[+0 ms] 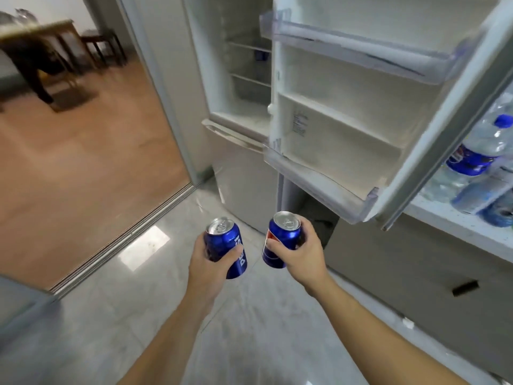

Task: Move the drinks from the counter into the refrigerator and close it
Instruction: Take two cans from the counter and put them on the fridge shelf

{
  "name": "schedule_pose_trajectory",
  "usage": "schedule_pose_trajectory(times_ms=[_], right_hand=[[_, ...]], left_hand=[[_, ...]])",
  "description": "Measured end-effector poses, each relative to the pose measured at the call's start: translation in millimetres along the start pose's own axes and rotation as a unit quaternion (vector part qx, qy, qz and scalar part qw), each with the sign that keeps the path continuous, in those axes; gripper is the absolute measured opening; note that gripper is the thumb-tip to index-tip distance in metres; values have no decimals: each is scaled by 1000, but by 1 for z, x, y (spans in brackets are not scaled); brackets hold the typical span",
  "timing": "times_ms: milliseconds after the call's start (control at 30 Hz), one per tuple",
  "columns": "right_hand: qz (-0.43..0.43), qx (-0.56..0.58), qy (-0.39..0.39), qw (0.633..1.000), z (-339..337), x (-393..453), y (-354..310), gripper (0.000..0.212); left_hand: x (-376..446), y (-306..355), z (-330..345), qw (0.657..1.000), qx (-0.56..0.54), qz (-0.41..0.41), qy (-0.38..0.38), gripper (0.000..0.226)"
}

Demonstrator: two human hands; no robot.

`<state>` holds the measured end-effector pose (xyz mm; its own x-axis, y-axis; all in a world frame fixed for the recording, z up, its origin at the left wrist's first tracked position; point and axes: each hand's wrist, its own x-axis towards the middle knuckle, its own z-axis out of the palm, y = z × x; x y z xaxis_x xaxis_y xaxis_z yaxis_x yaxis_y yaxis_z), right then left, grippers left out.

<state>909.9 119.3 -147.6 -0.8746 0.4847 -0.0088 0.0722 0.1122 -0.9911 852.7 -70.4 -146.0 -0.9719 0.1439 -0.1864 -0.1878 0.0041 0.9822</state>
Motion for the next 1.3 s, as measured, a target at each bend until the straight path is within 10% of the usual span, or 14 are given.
schedule_pose_trajectory(times_ms=[533, 1300], right_hand=[[-5, -4, -25, 1000, 174, 216, -21, 64], [19, -28, 254, 967, 225, 645, -69, 59]], left_hand=[[251, 53, -88, 999, 27, 26, 19, 59], [701, 154, 14, 977, 68, 71, -191, 59]])
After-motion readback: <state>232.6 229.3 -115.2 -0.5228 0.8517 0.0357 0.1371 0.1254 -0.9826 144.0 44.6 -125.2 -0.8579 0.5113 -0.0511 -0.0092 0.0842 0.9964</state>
